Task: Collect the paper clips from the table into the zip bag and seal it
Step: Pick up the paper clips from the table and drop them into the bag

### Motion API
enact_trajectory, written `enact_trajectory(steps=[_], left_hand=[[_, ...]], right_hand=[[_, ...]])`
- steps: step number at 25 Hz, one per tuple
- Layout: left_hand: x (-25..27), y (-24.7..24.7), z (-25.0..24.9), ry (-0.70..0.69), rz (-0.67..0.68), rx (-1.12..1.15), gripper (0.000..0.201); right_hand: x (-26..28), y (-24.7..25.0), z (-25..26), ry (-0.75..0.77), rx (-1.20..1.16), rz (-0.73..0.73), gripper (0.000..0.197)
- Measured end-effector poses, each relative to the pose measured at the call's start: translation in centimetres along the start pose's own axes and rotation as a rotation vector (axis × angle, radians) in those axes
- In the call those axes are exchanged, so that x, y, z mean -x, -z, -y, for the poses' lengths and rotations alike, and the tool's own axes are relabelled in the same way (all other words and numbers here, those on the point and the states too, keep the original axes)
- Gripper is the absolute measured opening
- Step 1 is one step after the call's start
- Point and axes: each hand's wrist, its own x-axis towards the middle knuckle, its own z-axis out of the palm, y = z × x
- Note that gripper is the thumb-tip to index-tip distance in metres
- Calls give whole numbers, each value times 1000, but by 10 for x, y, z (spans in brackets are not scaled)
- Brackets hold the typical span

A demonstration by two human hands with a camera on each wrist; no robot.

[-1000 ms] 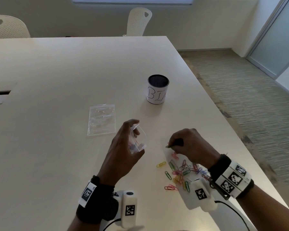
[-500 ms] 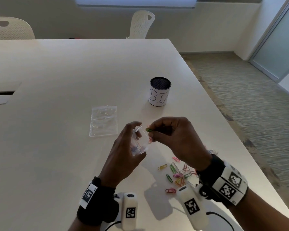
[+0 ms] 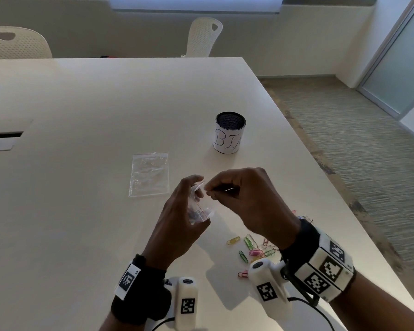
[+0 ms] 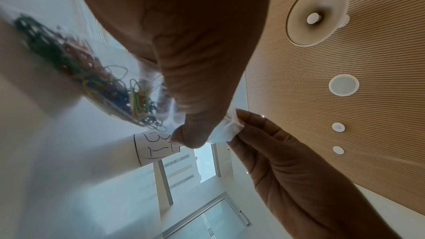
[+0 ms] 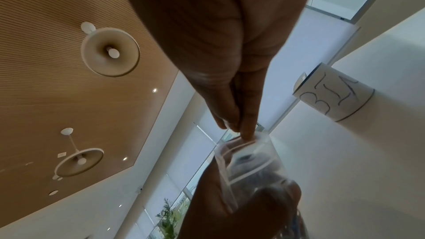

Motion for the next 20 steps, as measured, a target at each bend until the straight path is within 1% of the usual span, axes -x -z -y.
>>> enact_trajectory(steps=[2,4,6,7,9,11,12,13,14,15,16,20], left_hand=[[0,0,1,-20,-6,-7,77],[1,0,1,-32,-17,-9,76],[1,0,0,-40,-22,-2,73],[1,-1,0,-39,-20,1,73],[1,0,0,-35,-17,1,74],[1,0,0,-33,-17,-3,75],[1,0,0,-31,-15,-8,76],[1,0,1,-28,-14,-12,77],[1,0,1,-25,-13,-12,77],[1,0,0,-22,-12,-10,77],[1,0,0,-20,-11,-8,78],[1,0,-1,-24,-12,-7,78]], right_hand=[[2,11,-7,-15,32,-31,13],[7,20,-21,-32,107,4,11],[17,26,-38,-72,228,155,12],[23,27,-46,-97,304,249,18],[35,27,-54,-150,419,439,38],[46,26,-54,-170,497,597,68],[52,25,-53,-157,555,646,84],[58,23,-53,-136,616,677,96],[63,19,-53,-113,659,693,102],[67,15,-53,-95,677,691,100],[70,11,-55,-81,667,671,94],[75,4,-60,-63,526,556,43]])
